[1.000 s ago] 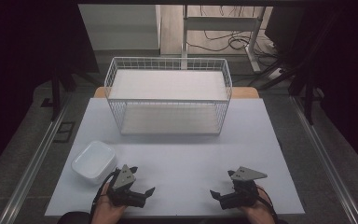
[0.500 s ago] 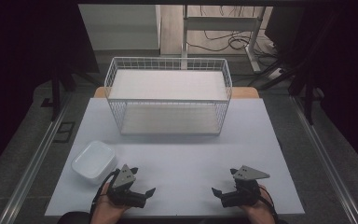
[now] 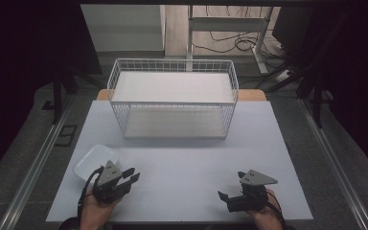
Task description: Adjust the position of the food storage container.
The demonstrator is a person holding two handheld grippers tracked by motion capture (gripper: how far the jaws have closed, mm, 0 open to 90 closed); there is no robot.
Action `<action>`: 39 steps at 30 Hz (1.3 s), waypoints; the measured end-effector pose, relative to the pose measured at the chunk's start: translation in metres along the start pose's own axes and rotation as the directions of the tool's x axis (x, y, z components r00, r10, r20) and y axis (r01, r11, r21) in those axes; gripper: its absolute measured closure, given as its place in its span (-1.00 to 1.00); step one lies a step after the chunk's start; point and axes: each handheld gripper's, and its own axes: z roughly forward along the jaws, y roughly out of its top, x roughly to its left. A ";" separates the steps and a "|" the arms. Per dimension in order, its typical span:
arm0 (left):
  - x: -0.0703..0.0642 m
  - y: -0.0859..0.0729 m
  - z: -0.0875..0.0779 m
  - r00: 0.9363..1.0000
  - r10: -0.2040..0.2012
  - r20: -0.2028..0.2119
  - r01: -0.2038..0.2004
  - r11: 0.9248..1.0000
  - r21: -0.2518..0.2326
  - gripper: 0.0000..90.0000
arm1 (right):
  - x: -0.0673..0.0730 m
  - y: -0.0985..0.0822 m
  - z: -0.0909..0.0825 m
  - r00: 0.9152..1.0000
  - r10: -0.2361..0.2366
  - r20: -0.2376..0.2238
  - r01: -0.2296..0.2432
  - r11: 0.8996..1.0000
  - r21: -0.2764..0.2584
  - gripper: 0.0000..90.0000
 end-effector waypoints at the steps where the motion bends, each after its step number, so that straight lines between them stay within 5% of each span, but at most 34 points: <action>1: 0.004 0.000 -0.004 1.000 -0.006 -0.011 0.006 1.000 -0.005 0.71 | 0.000 0.000 0.000 1.000 -0.003 0.000 0.003 1.000 0.002 -1.00; 4: 0.017 -0.002 -0.013 0.999 -0.022 -0.048 0.021 1.000 -0.016 0.99 | 0.001 0.000 0.001 1.000 -0.007 0.008 0.007 1.000 0.003 -1.00; 8: 0.031 -0.005 -0.026 0.993 -0.048 -0.105 0.045 0.998 -0.032 1.00 | 0.000 0.001 0.000 1.000 -0.012 0.020 0.012 1.000 -0.002 -1.00; 14: 0.053 -0.012 -0.045 0.975 -0.100 -0.199 0.089 0.994 -0.064 1.00 | 0.000 0.000 0.000 1.000 -0.008 0.018 0.008 1.000 0.005 -0.99; 23: 0.083 -0.037 -0.078 0.914 -0.193 -0.357 0.171 0.981 -0.094 1.00 | 0.002 -0.001 0.002 1.000 -0.022 0.022 0.022 0.999 0.024 -0.98; 26: 0.095 -0.050 -0.083 0.881 -0.222 -0.418 0.206 0.975 -0.083 0.99 | 0.002 -0.001 0.002 0.999 -0.031 0.022 0.031 0.999 0.030 -0.98; 30: 0.116 -0.063 -0.080 0.851 -0.280 -0.445 0.271 0.959 -0.084 0.99 | 0.003 -0.001 0.003 0.999 -0.037 0.024 0.036 0.999 0.038 -0.98; 32: 0.123 -0.067 -0.076 0.848 -0.306 -0.433 0.300 0.950 -0.084 0.98 | 0.003 -0.001 0.003 0.999 -0.040 0.025 0.039 0.998 0.041 -0.98; 34: 0.128 -0.068 -0.070 0.852 -0.318 -0.416 0.316 0.946 -0.076 0.98 | 0.003 -0.001 0.004 0.999 -0.045 0.023 0.043 0.998 0.046 -0.98; 39: 0.140 -0.061 -0.058 0.869 -0.300 -0.393 0.305 0.951 -0.051 0.97 | 0.005 -0.001 0.005 0.998 -0.053 0.024 0.052 0.997 0.058 -0.98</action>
